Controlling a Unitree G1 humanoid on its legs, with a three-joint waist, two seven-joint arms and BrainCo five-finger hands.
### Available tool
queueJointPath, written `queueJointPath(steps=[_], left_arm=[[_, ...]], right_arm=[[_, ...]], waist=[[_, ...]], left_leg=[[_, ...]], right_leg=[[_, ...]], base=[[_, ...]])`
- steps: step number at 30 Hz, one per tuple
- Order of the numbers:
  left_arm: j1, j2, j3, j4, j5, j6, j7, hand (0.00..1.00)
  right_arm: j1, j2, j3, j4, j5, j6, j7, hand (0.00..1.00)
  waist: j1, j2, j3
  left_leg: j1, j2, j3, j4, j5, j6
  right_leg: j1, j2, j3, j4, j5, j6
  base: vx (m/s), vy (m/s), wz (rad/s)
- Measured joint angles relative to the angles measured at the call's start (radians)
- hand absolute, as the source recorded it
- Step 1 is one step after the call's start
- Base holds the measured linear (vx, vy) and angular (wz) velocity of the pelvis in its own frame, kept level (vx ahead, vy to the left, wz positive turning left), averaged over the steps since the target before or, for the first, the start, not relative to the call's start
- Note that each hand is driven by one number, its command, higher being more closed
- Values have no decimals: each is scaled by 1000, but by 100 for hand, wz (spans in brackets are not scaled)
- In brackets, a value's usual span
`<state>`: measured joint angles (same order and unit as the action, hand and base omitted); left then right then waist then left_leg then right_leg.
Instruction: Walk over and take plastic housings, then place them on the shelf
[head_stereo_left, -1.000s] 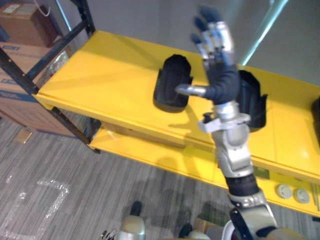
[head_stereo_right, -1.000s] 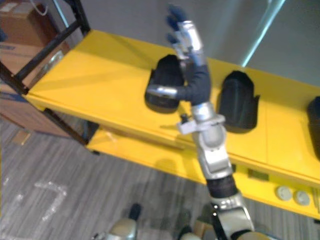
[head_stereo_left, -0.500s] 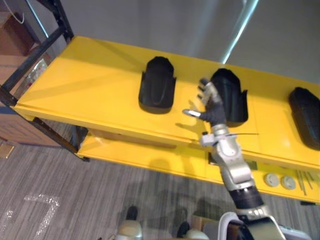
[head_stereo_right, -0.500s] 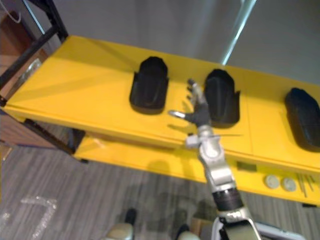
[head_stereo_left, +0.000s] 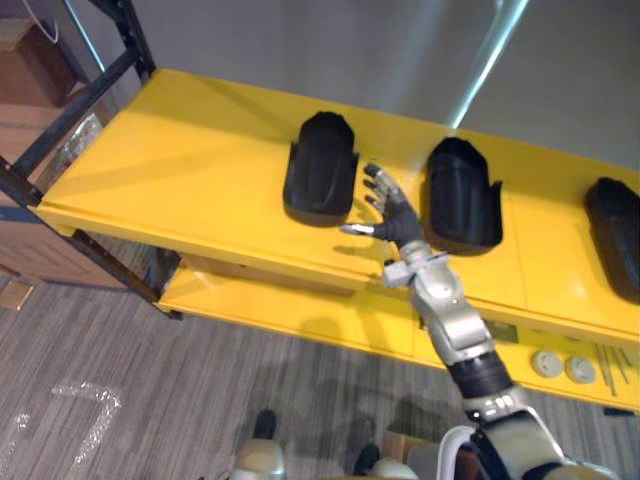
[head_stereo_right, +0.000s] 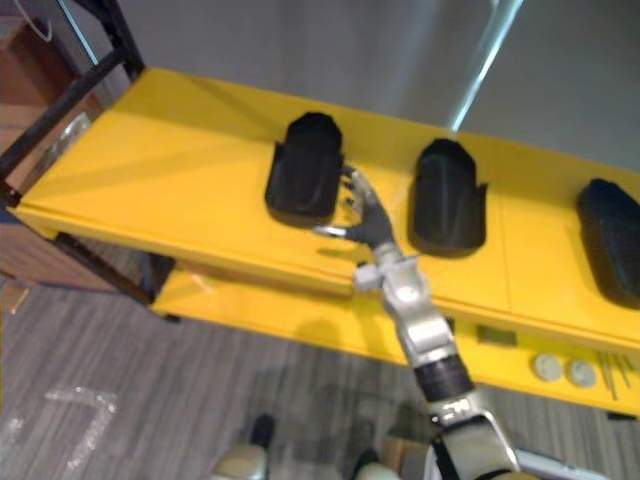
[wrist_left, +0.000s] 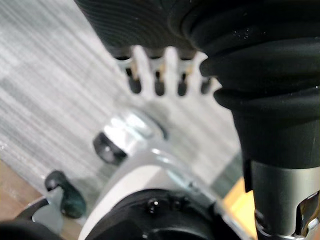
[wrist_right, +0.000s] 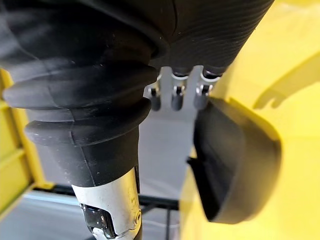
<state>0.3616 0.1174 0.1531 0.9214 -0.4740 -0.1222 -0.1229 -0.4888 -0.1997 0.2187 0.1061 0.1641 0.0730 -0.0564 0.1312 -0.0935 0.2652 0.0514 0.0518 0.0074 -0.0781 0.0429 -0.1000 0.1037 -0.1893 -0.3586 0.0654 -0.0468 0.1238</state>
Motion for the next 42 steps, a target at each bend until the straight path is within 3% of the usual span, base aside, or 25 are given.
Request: queueJointPath(steps=[7,14,28,42], left_arm=[[-9,0,-3,0,1,1,14,0],[-13,-7,-10,0,0,0,23,0],[-20,-8,-17,0,-1,18,18,0],[-21,-8,-10,0,-1,23,-5,0]], right_arm=[[0,40,0,88,-61,54,-43,0],[0,54,4,146,-67,68,-55,0],[-65,53,10,227,-57,40,-14,0],[-113,78,108,213,-37,31,59,0]], waist=[[0,4,2],[5,19,12],[17,26,16],[23,29,19]], left_leg=[[4,0,1,0,1,0],[5,0,1,0,1,0],[-1,-1,-10,-1,6,0],[-20,1,-25,7,5,2]], right_leg=[[-1,0,1,0,0,0],[0,0,0,-2,0,1],[0,0,-9,-3,1,2],[1,1,-23,3,-3,-4]], base=[[0,0,0],[0,0,0],[0,0,1],[-7,-5,3]])
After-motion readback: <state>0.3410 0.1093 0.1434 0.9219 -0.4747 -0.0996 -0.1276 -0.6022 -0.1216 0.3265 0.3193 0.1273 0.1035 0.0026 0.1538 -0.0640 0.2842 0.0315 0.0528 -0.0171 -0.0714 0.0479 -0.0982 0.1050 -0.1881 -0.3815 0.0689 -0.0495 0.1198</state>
